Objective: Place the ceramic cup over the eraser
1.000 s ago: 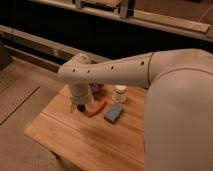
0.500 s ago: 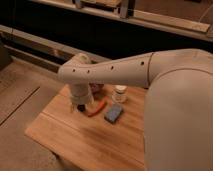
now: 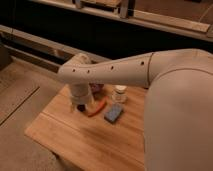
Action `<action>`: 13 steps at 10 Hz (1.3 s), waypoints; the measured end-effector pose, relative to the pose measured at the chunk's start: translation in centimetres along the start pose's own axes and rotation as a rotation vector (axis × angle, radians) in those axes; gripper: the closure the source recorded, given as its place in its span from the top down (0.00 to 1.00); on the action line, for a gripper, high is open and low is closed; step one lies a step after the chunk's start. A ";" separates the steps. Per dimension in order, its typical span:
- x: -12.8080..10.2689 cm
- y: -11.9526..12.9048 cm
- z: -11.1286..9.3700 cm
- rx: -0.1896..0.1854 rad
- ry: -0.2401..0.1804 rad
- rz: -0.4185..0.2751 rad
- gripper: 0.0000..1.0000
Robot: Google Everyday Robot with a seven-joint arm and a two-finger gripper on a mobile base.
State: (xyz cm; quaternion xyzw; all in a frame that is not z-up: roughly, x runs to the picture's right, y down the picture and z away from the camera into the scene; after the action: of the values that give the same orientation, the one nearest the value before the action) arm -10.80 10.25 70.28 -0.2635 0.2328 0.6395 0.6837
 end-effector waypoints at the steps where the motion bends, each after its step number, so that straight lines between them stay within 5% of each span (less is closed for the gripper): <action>1: 0.0 0.0 0.0 0.000 0.000 0.000 0.65; 5: -0.1 0.0 -0.2 0.000 -0.003 0.000 0.65; 8: -1.5 -0.1 -4.1 -0.004 -0.060 0.012 0.65; 11: -2.8 -2.4 -7.8 0.008 -0.110 0.088 0.65; 13: -3.5 -5.2 -8.1 0.008 -0.111 0.184 0.65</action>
State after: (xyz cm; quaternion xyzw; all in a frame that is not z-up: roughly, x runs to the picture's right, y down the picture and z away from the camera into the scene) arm -5.70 2.12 66.80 -0.2023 0.2204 0.7123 0.6349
